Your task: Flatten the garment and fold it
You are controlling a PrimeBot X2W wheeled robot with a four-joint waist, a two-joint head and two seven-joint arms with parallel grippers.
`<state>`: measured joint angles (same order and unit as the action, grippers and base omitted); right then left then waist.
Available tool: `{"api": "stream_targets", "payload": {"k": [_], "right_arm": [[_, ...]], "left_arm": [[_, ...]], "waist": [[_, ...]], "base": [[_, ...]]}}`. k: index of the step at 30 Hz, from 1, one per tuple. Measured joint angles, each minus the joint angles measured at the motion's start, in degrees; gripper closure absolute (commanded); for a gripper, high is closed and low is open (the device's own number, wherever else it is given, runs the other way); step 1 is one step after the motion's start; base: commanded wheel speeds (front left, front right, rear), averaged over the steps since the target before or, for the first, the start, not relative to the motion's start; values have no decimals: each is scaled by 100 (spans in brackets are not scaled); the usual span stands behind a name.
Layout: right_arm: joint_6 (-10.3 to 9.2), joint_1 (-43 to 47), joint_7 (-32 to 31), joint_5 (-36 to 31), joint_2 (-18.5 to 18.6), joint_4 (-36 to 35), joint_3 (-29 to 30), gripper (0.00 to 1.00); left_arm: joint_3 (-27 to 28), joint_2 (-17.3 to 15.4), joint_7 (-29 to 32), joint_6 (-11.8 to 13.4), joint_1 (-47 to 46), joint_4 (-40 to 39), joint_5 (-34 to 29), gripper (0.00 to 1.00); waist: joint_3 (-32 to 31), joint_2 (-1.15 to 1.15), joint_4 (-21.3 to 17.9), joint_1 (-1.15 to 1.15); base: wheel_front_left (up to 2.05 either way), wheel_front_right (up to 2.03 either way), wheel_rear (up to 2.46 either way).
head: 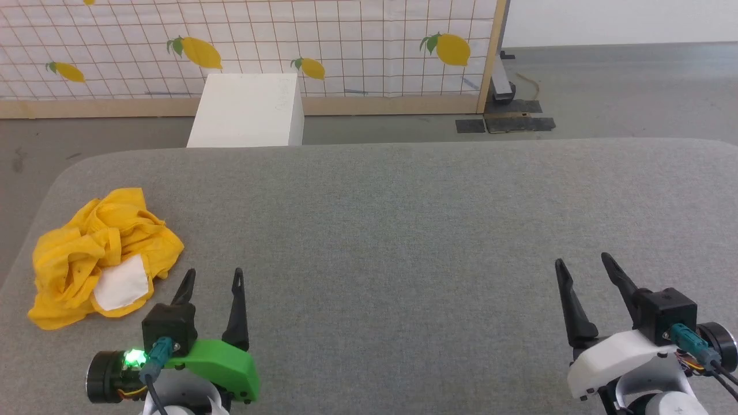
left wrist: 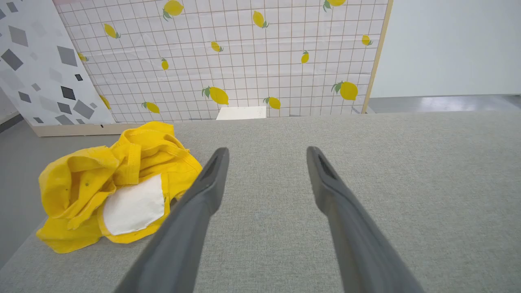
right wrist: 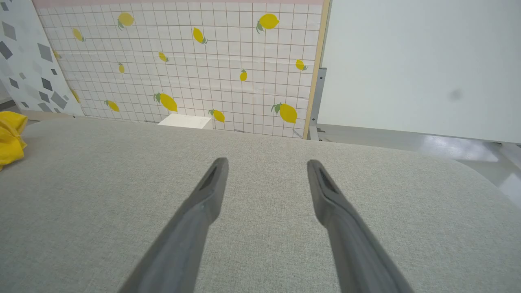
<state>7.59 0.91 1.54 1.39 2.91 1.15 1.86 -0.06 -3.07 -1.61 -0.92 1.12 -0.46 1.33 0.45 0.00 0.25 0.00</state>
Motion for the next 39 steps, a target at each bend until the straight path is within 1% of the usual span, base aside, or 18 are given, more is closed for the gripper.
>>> {"api": "stream_targets", "payload": {"k": [18, 33, 39], "right_arm": [[0, -3, 202, 94, 0, 66, 244, 0], [0, -34, 388, 141, 0, 109, 531, 0], [0, -35, 456, 172, 0, 168, 560, 0]], "left_arm": [[104, 0, -211, -64, -1, 9, 86, 0], [231, 0, -396, -131, -2, 21, 166, 0], [285, 0, -461, -155, -2, 25, 180, 0]], "waist": [[92, 0, 48, 0], [191, 0, 198, 0], [223, 0, 258, 0]], "base": [[0, 0, 0], [0, 0, 0], [0, 0, 0]]}}
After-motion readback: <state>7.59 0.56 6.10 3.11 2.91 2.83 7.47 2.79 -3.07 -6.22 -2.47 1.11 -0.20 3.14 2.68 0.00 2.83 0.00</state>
